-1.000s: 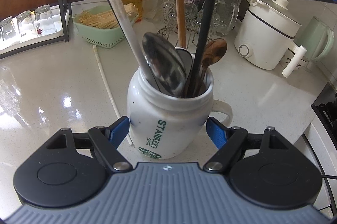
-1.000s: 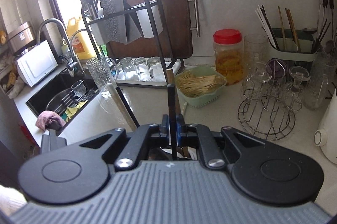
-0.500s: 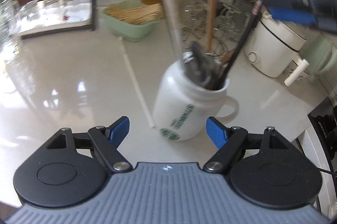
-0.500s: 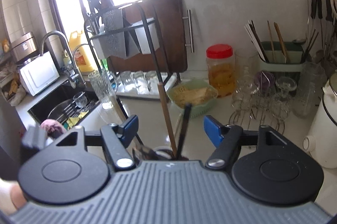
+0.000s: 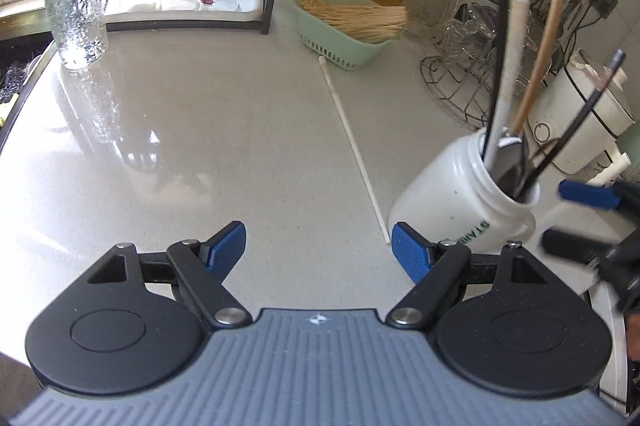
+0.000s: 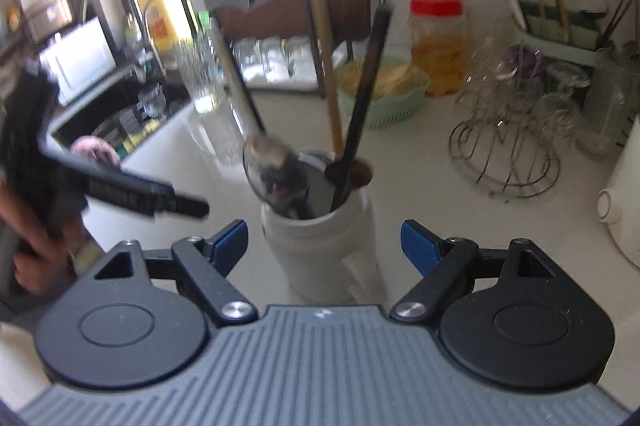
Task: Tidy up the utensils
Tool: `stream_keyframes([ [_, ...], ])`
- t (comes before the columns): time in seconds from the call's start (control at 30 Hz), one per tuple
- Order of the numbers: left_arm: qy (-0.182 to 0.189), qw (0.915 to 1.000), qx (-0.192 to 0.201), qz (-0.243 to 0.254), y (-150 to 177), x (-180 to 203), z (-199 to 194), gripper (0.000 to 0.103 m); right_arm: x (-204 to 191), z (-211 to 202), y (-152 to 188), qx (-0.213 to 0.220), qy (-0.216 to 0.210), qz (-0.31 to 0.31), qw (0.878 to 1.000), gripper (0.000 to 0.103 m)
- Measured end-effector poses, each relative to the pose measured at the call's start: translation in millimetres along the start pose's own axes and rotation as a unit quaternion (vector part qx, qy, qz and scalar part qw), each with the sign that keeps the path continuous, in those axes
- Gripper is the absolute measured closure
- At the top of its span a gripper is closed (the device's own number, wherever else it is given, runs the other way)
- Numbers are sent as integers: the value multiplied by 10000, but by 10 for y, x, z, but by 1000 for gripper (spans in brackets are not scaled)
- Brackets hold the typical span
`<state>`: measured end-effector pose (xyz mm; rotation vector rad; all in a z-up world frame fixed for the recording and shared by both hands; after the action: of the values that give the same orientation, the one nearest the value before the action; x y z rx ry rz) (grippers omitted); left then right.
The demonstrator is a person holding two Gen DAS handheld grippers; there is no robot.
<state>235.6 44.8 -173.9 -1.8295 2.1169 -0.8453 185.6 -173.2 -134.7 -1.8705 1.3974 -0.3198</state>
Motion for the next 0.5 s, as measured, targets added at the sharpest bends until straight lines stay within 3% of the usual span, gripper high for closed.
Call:
stream_keyframes([
  [0.2, 97, 9998, -129, 129, -148, 16, 176, 20, -14, 308, 75, -77, 262, 73, 9996, 16],
  [0.5, 164, 9994, -229, 208, -284, 56, 325, 20, -41, 506, 96, -228, 315, 298, 9988, 15],
])
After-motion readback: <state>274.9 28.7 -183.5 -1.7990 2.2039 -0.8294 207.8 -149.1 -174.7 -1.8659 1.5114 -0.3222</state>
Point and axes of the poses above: each gripper's, at about its wrist camera, not at the fingertips, and z roughly the way its jaws point, x to its right, y to its underside, the point moved 7 cm from there along z, roughly the way its jaws point, and after that the axes turned 5 degrees about z, right-handed, at the moved point
